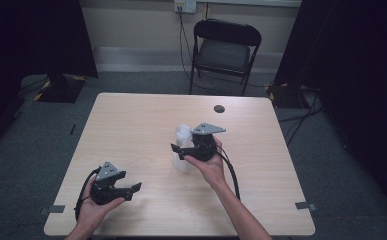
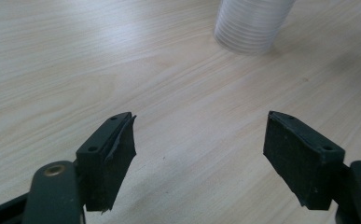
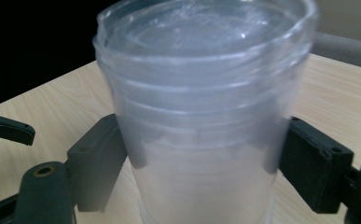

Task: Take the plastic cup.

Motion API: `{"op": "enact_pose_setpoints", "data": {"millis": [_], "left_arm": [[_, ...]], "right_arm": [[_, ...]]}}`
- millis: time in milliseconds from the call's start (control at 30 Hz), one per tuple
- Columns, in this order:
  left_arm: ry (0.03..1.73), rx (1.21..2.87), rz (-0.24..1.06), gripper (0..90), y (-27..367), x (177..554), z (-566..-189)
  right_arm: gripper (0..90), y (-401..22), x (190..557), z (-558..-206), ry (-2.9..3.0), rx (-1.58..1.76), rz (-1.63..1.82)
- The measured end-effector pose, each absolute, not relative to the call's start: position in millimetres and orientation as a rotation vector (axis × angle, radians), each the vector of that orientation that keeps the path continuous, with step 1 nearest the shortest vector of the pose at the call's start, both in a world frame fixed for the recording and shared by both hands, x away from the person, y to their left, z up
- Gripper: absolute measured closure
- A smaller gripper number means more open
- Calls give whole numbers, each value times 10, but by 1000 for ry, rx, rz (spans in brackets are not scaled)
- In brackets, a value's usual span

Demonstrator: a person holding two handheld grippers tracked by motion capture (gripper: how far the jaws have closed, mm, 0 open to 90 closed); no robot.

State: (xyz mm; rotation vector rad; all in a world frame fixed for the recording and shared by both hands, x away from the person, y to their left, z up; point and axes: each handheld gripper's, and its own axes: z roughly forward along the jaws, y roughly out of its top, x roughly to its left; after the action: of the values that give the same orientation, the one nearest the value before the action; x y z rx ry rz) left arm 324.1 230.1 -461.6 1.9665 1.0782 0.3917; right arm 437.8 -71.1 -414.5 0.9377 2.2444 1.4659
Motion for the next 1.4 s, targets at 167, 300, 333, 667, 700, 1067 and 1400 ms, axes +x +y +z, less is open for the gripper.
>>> {"op": "enact_pose_setpoints", "data": {"millis": [167, 300, 333, 667, 700, 1067, 1400], "left_arm": [[1075, 1968, 395, 249, 2306, 3244, -4617], [1078, 1966, 389, 248, 2306, 3243, -4619], [1079, 1968, 389, 248, 2307, 3243, -4618], [1086, 1970, 393, 253, 2301, 3246, -4624], [1086, 1970, 393, 253, 2303, 3247, -4624], [1088, 1971, 395, 253, 2299, 3248, -4628], [1091, 1972, 402, 255, 2301, 3250, -4625]], "right_arm": [[208, -676, 4398, -4194, 2253, 945, 1454], [217, -670, 4400, -4223, 2257, 948, 1446], [222, -675, 4404, -4235, 2259, 956, 1448], [279, -690, 4406, -4253, 2263, 954, 1442], [285, -693, 4407, -4249, 2262, 950, 1442], [291, -705, 4417, -4202, 2261, 940, 1450], [300, -716, 4417, -4125, 2252, 938, 1474]]}}
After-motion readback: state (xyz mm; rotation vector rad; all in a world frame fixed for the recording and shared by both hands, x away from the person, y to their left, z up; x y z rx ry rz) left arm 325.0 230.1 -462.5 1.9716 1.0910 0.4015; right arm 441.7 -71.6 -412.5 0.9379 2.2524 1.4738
